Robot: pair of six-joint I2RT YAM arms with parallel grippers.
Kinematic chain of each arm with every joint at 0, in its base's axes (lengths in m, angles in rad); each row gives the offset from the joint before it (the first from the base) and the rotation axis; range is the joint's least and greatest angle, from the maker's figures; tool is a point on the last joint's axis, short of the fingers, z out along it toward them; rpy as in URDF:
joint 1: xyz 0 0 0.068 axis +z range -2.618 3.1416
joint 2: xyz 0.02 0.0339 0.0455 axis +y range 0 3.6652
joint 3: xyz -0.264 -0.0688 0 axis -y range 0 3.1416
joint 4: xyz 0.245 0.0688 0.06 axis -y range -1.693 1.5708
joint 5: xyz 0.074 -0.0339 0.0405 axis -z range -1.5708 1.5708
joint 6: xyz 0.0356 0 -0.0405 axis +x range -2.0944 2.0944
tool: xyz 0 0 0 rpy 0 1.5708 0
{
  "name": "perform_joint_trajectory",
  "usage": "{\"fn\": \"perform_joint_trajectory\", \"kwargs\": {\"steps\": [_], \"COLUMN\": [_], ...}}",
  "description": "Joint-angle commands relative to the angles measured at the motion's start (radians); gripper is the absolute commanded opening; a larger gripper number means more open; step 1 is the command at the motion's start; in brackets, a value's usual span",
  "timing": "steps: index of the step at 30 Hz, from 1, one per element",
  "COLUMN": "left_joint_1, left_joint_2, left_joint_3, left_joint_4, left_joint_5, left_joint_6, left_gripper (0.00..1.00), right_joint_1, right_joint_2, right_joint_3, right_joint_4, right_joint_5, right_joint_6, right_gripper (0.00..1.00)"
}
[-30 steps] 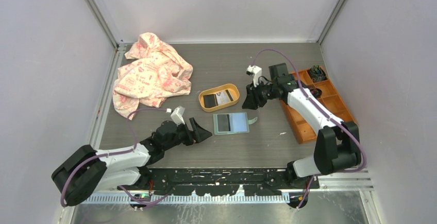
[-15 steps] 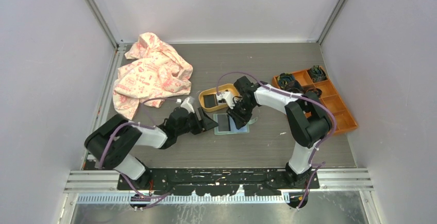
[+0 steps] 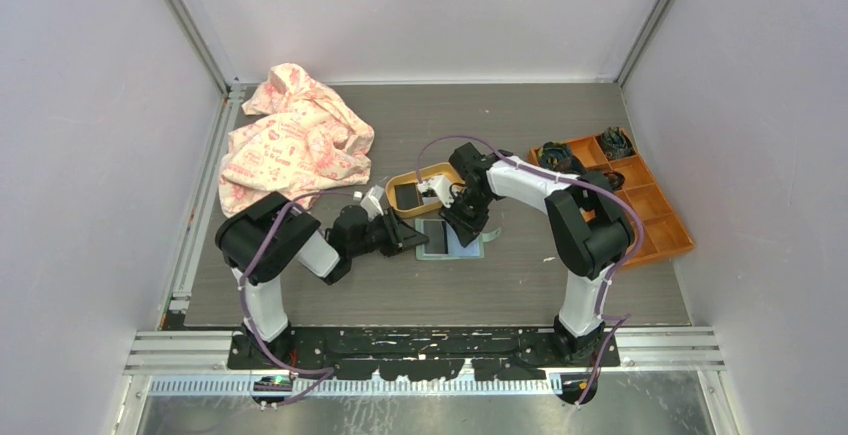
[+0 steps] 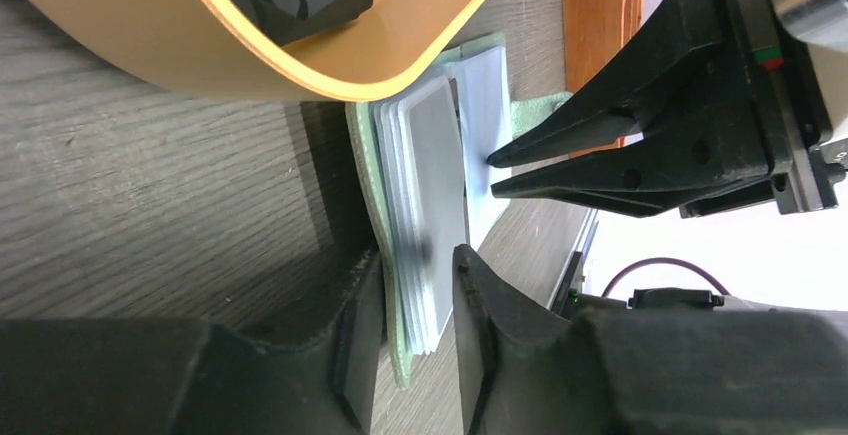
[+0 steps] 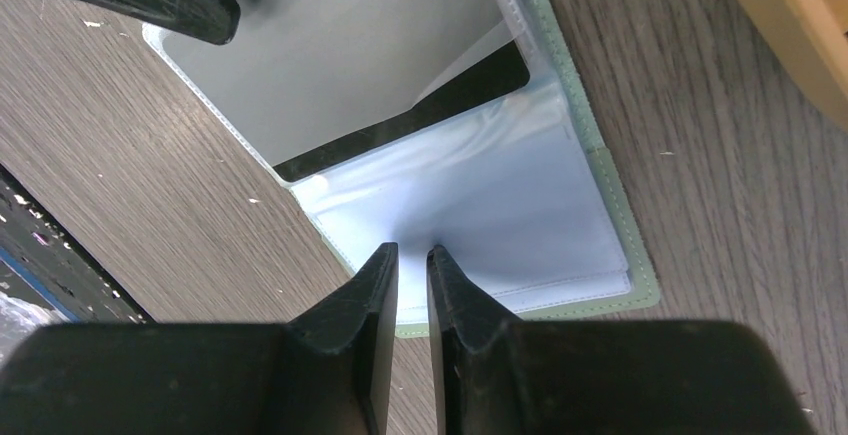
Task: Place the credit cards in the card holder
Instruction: Close the card holder at the center of the board.
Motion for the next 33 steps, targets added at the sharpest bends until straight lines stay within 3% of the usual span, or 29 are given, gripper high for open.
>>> {"fn": "perform_joint_trajectory", "kwargs": {"steps": [1,7,13,17,21,27,33], "left_joint_1": [-0.007,-0.045,-0.119,-0.149,-0.194,-0.309,-0.380], "left_joint_2": [-0.029,-0.192,-0.424,-0.490,-0.427,-0.197,-0.018], "left_joint_3": [0.015,0.044,0.161,0.291,0.466,0.798,0.994], "left_joint_4": [-0.055,-0.342,-0.927,-1.283,-1.551,-1.827,-1.913], "left_joint_5": [0.025,-0.069,-0.273,-0.371,-0.465,-0.620,-0.636], "left_joint_6": [0.008,0.081,0.215,0.273,0.338,0.422,0.464], "left_gripper": [0.25,0.00,0.00,0.00,0.00,0.01,0.17], "right_joint_1": [-0.002,-0.014,-0.120,-0.213,-0.269,-0.327,-0.368], "right_joint_2": [0.028,-0.007,-0.098,-0.154,-0.190,-0.205,-0.224], "right_joint_3": [0.016,0.039,0.050,0.026,0.005,-0.013,-0.015], "right_joint_4": [-0.029,-0.057,-0.072,-0.020,0.037,0.078,0.082], "right_joint_5": [0.028,-0.105,-0.314,-0.359,-0.338,-0.336,-0.374], "right_joint_6": [-0.007,0.012,0.048,0.122,0.181,0.237,0.252], "right_gripper": [0.23,0.25,0.29,0.30,0.31,0.31,0.32]}}
